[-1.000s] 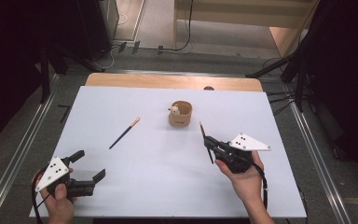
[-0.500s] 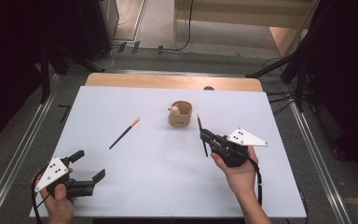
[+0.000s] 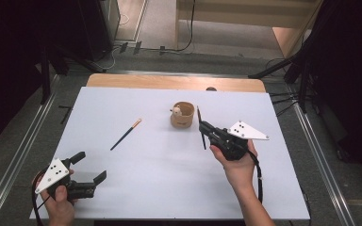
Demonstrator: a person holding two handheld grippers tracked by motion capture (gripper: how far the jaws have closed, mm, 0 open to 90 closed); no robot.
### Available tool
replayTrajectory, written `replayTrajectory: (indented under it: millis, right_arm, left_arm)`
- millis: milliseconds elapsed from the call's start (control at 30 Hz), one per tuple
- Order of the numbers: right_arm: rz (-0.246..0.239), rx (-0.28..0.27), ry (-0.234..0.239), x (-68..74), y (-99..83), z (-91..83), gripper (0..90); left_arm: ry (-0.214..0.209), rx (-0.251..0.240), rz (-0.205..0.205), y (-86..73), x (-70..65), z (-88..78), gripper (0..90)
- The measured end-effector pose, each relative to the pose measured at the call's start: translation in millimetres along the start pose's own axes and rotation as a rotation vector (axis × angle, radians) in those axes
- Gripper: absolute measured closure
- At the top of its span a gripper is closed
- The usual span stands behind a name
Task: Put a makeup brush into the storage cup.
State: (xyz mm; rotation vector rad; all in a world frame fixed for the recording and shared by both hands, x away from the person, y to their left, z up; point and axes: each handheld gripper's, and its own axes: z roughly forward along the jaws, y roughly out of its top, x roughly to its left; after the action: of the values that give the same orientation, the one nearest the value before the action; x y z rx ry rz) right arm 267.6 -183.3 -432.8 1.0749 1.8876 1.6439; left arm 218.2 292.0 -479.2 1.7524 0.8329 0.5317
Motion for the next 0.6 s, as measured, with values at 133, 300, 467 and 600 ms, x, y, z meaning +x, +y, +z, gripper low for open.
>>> replayTrajectory:
  millis: [133,300,467,600]
  right_arm:
    - [-0.002,-0.009,0.003,-1.7,5.9,4.4,84.7]
    - [0.005,-0.034,0.006,-4.3,12.7,8.9,84.8]
    - [0.017,-0.049,0.002,-7.5,17.4,12.8,84.7]
    - [0.013,-0.052,-0.005,-9.0,20.7,17.0,84.7]
  left_arm:
    - [-0.001,0.001,0.0,0.0,-0.3,0.1,0.0]
    - [-0.002,0.0,0.0,0.1,-0.6,0.5,0.0]
    - [-0.003,0.0,-0.001,0.0,-0.7,0.7,0.0]
    - [-0.004,-0.001,-0.002,0.0,-0.5,0.5,0.0]
